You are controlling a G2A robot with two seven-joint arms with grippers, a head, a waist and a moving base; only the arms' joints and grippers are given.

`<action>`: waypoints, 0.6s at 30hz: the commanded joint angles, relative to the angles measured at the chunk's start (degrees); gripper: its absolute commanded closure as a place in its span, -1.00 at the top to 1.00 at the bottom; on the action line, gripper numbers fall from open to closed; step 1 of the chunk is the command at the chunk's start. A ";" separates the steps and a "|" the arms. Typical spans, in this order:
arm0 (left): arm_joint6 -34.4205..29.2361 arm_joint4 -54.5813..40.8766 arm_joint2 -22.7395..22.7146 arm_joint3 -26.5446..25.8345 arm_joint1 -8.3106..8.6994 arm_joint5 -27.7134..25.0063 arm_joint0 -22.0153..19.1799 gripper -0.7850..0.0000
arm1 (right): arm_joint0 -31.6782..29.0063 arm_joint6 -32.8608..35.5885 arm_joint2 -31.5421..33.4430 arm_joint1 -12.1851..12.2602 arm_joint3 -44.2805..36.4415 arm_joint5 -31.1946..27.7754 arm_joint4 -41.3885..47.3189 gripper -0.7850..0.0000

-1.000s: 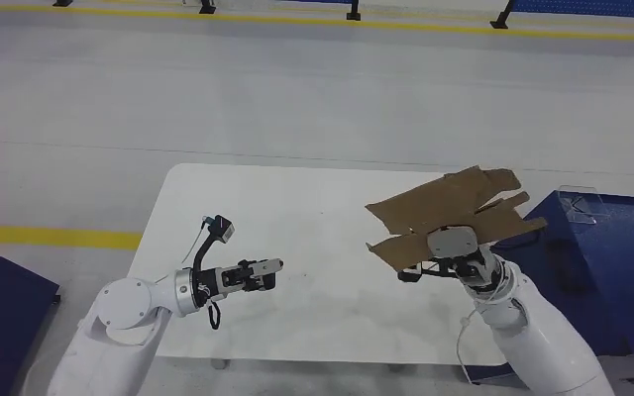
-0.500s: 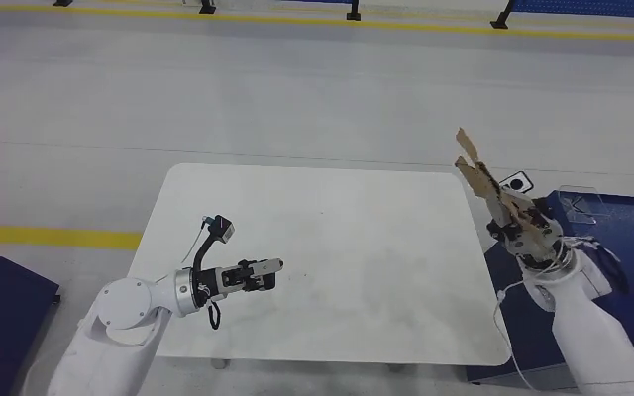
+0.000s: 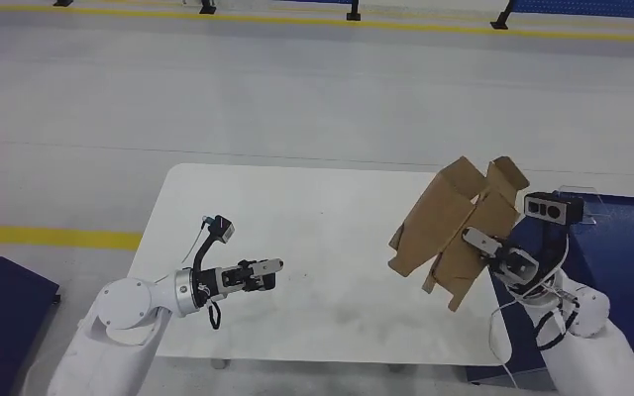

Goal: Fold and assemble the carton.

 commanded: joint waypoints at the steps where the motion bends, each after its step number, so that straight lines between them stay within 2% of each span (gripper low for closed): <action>1: 0.00 0.00 0.00 0.00 0.00 0.00 0.00 1.00 | -0.02 -3.24 -1.15 -0.34 0.14 -1.13 -5.44 -1.00; 11: 0.00 0.00 0.00 0.00 0.00 0.00 0.00 1.00 | -0.02 -3.24 -1.15 -0.34 0.14 -1.13 -5.44 -1.00; 12: 0.00 0.00 0.00 0.00 0.00 0.00 0.00 1.00 | 0.04 -3.36 -1.00 -0.34 -0.05 -1.23 -5.96 -1.00; 13: 0.00 0.00 0.00 0.00 0.00 0.00 0.00 1.00 | 0.18 -3.66 0.23 -0.25 -0.54 -2.52 -10.70 -1.00; 16: 0.00 0.00 0.00 0.00 0.00 0.00 0.00 1.00 | 0.39 -13.79 6.18 -0.67 -1.38 -8.83 -25.34 -1.00; 18: 0.00 0.00 0.00 0.00 0.00 0.00 0.00 1.00 | -0.07 -25.80 11.38 -1.59 -2.82 -11.85 -35.66 -1.00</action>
